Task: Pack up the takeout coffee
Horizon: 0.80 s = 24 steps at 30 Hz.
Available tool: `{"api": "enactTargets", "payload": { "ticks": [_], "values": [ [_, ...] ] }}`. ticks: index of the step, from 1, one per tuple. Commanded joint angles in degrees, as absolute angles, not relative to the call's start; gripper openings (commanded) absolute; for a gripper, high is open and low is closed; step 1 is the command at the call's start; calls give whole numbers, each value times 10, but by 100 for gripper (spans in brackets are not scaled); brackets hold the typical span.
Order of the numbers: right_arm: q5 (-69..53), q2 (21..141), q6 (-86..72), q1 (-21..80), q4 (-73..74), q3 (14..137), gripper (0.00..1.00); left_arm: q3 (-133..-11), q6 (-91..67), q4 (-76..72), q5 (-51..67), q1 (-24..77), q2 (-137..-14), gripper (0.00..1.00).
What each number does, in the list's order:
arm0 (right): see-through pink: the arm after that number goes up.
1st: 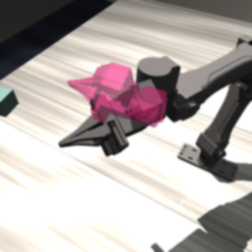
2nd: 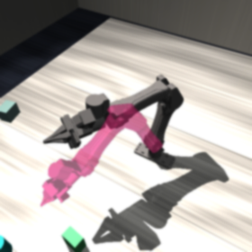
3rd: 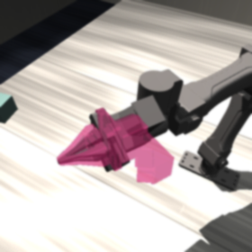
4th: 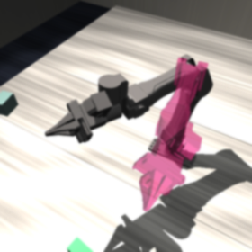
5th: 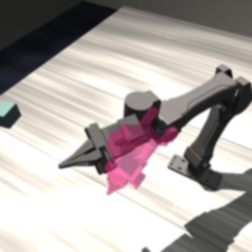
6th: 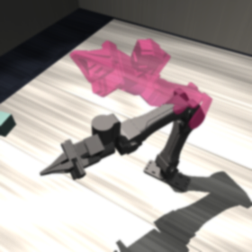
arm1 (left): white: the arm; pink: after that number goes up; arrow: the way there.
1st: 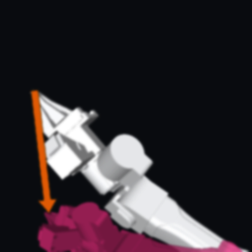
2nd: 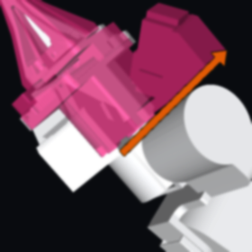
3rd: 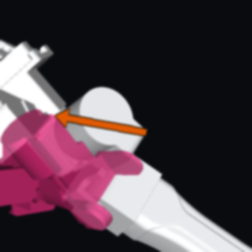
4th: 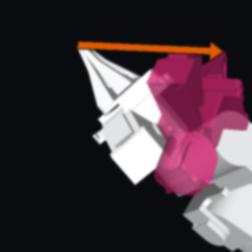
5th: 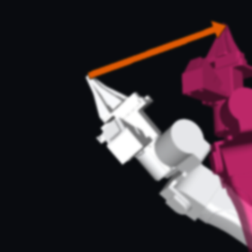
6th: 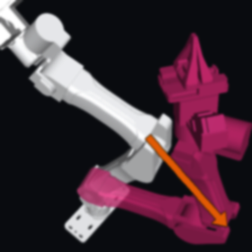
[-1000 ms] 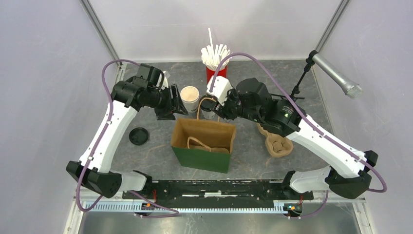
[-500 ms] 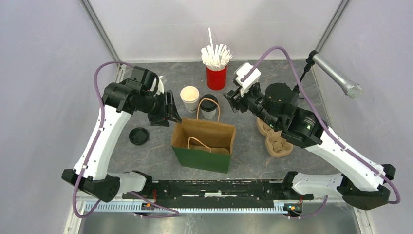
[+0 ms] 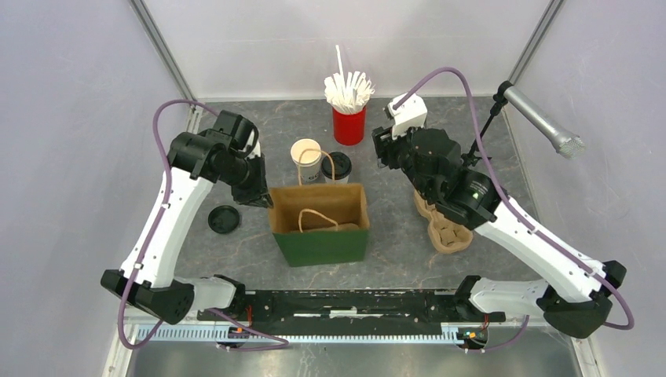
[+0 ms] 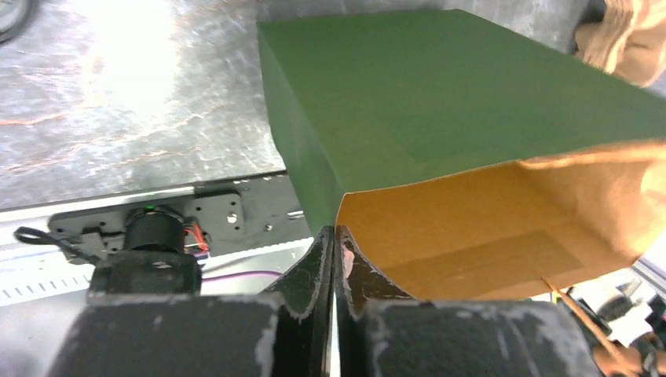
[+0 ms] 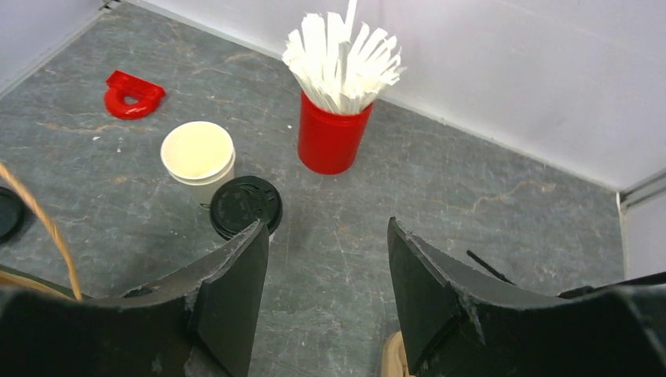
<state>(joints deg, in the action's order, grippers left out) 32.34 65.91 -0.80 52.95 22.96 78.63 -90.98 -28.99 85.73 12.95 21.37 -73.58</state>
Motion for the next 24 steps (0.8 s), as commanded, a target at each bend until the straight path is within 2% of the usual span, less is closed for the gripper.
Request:
{"api": "enactTargets", "payload": {
  "ticks": [1,8,11,14,21,24],
  "values": [
    [256,676,-59,466,194,765,64,-983,-277,933,26,214,-741,4],
    [135,747,-82,402,189,767,64,-978,-290,944,4,213,-731,3],
    [73,790,-79,396,185,774,71,-961,-294,943,2,209,-726,6],
    [24,838,-81,396,190,794,87,-956,-286,944,-18,198,-723,7],
    [2,940,-82,396,196,858,92,-930,-272,943,-65,186,-712,9],
    [4,984,-77,396,219,896,98,-937,-279,944,-91,181,-702,9]
  ]
}}
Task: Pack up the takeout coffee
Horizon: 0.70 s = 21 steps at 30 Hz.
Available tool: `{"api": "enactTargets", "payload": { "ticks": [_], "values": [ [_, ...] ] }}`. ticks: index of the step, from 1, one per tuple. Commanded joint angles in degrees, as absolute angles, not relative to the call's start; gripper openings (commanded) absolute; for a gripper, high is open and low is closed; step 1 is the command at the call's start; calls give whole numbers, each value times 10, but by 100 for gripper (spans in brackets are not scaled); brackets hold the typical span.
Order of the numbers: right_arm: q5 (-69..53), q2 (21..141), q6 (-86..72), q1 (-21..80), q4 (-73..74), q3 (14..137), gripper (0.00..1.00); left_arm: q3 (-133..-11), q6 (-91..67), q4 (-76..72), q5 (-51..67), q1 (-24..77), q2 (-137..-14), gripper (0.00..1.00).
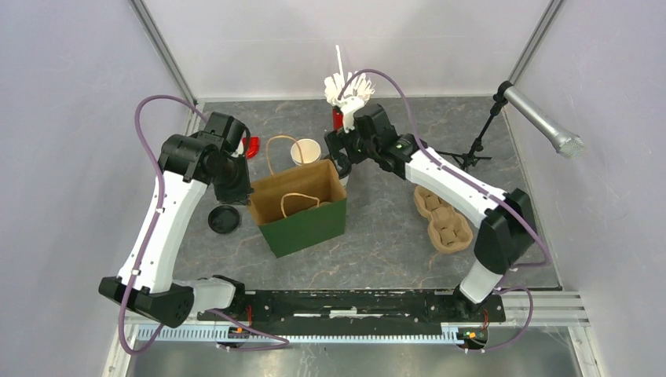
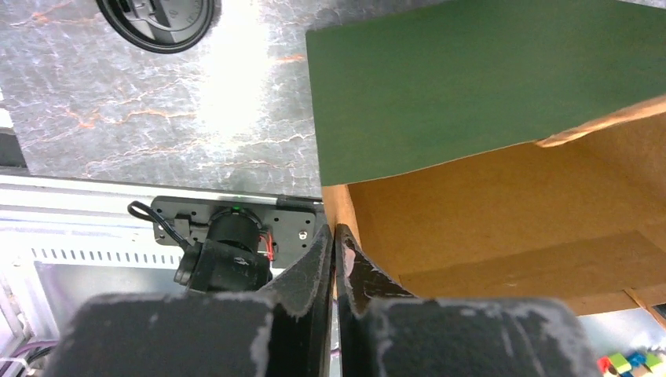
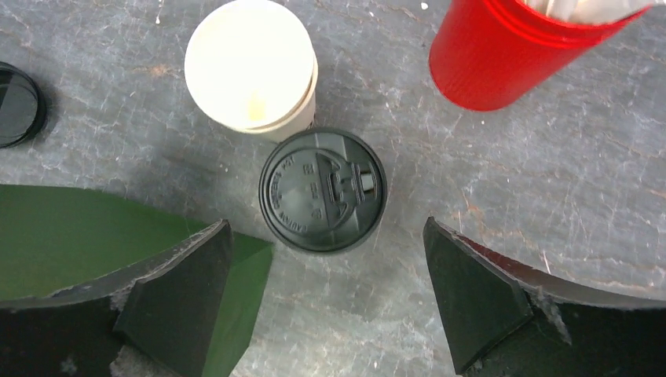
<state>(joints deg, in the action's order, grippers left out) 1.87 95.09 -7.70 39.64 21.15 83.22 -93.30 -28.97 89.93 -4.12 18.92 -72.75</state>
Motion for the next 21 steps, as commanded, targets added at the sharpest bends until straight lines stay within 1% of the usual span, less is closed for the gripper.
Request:
{"api": "enactTargets", "payload": {
  "ticks": [1,4,8,17,21],
  "values": [
    [2,996,-76,396,223,905,98,-945,-280,944,-97,178,-699,9],
    [2,1028,-79,396,232,929,98,-960,-280,943,-123,170,-693,11],
    [2,1068,-79,395,259,956,98,-949,-279,943,-130,167,-691,12],
    [-19,1104,-73,397,261,973,96,-943,-281,944,-128,165,-696,12],
    [-8,1117,-65,398,272,977,96,-947,-282,944,-126,165,-700,11]
  ]
}}
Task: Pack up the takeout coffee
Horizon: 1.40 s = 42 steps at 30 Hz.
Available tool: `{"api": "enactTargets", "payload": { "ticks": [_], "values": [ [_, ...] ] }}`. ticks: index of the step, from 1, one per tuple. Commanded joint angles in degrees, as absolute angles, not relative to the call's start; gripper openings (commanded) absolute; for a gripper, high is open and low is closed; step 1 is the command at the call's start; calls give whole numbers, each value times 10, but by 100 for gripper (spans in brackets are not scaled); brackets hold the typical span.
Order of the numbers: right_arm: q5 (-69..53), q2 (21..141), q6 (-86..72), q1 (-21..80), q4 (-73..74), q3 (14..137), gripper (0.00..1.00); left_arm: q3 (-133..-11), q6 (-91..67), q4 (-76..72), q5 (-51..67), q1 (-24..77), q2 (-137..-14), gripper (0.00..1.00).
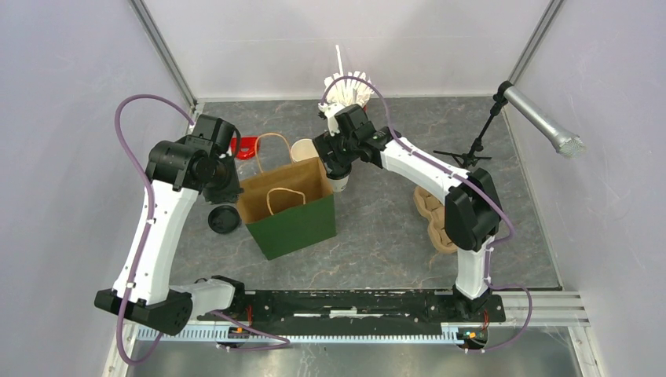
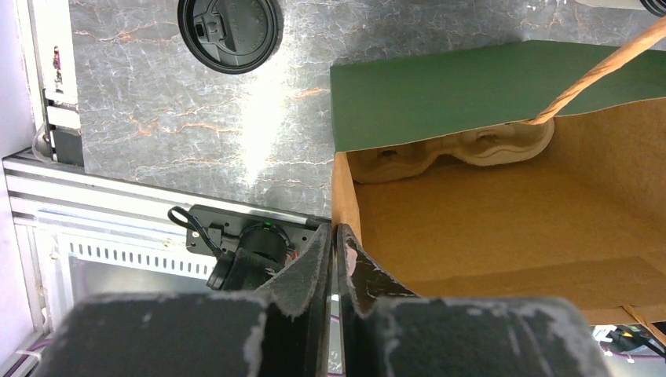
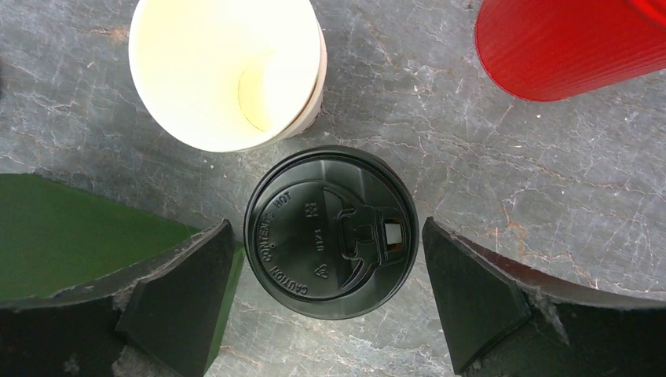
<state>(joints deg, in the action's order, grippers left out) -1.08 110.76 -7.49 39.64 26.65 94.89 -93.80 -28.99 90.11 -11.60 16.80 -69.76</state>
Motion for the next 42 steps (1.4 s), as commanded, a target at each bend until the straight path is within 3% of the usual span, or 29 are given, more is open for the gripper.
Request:
{"api": "enactTargets", "payload": {
  "ticks": [1,21,26,42],
  "values": [
    [-4,1117,-62,398,272,976,96,-949,-281,944,-125,165,-700,12],
    [2,1120,-52,398,244,939,78,-958,-277,940,-104,165,-721,14],
    [2,1120,-48,398,255,946,85,-959,-277,939,-97,165,-722,15],
    [5,1113,-30,399,279,998,93,-967,-279,939,-101,165,-726,15]
  ]
}}
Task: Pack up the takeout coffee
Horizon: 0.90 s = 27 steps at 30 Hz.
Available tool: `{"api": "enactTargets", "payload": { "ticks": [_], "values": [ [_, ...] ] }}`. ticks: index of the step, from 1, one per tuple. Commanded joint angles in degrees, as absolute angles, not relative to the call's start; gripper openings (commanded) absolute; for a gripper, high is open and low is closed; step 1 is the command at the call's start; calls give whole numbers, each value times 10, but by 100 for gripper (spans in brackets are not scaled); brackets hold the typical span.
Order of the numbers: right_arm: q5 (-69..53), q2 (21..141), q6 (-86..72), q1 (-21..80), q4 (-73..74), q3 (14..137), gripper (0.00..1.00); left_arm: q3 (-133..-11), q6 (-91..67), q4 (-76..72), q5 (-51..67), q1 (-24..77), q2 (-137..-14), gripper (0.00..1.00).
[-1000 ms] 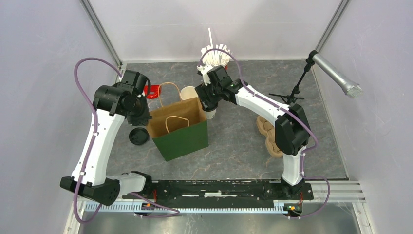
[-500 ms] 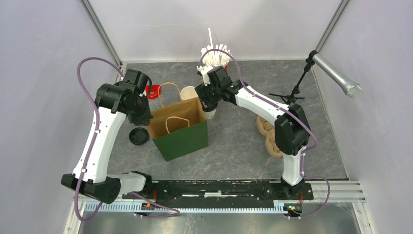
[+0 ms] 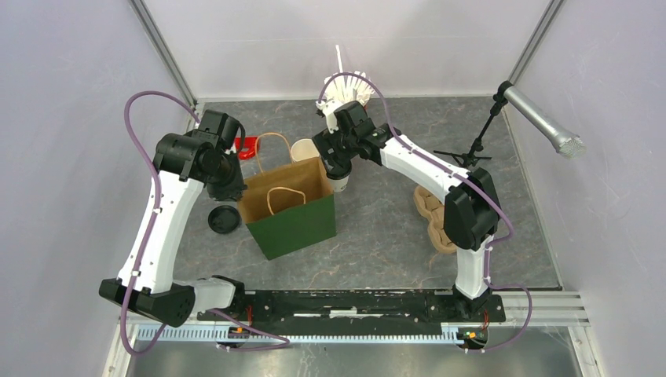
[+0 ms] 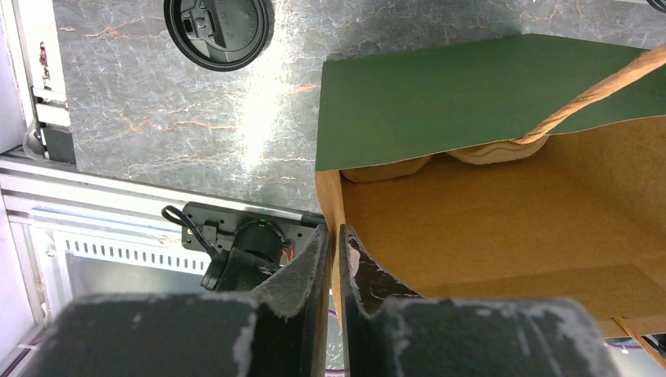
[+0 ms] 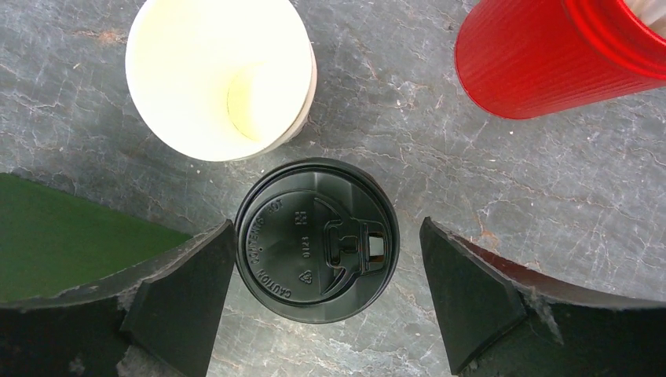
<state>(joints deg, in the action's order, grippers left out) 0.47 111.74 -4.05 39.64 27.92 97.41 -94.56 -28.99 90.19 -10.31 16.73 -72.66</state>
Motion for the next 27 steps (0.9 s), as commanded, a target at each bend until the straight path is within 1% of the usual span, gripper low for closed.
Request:
{"api": "enactTargets", "payload": {
  "ticks": [1,14,18,22,27],
  "values": [
    [4,1116,-29,399,281,997,94,-968,-279,939,-101,164,-727,15],
    [31,1143,-5,417,303,996,96,-971,-278,940,-101,165,-729,16],
    [42,1147,-5,417,302,996,92,-971,-277,939,-99,165,-730,16],
    [50,1140,-5,417,303,995,83,-971,-275,933,-85,165,-732,16],
    [64,1106,-5,405,323,975,81,-959,-259,905,-3,165,-742,15]
  ]
}}
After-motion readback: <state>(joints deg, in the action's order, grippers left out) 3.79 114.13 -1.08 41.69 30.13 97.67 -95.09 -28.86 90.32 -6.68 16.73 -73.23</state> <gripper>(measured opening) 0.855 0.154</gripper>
